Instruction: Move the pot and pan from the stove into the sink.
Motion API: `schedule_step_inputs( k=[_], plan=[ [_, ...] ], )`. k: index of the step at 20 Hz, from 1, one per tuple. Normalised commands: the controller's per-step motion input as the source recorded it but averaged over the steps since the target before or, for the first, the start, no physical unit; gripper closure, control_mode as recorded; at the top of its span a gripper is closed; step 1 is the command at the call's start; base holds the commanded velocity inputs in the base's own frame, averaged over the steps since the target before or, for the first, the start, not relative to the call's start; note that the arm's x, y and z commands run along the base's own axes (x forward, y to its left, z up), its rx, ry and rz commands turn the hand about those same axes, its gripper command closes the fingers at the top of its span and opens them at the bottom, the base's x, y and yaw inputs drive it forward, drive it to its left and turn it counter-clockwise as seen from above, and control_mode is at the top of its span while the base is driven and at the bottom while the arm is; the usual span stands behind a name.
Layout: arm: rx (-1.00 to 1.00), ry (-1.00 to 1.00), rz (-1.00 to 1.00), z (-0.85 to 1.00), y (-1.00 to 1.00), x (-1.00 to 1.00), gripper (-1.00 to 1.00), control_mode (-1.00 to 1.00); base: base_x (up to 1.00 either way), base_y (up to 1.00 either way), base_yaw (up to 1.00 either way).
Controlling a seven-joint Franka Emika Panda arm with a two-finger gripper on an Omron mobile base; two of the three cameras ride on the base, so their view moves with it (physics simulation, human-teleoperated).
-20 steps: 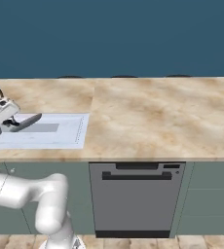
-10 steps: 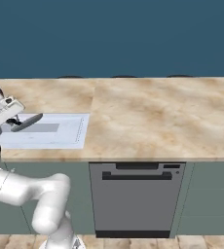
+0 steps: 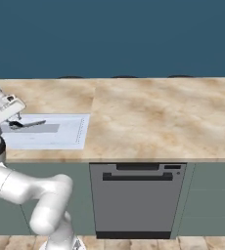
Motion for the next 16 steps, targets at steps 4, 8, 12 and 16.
schedule_step_inputs(
  k=[4, 8, 12, 16],
  plan=[
    [0.09, 0.0, 0.04, 0.45, -0.01, -0.15, -1.0, -1.0, 0.0, 0.0, 0.0],
    [0.11, 0.01, 0.06, 0.67, 0.0, -0.27, -1.0, -1.0, 0.0, 0.0, 0.0],
    [0.11, 0.03, 0.12, 0.6, 0.0, -0.55, -1.0, -1.0, 0.0, 0.0, 0.0],
    [0.07, 0.0, 0.17, 0.18, -0.07, -0.89, -1.0, -1.0, 0.0, 0.0, 0.0]
  ],
)
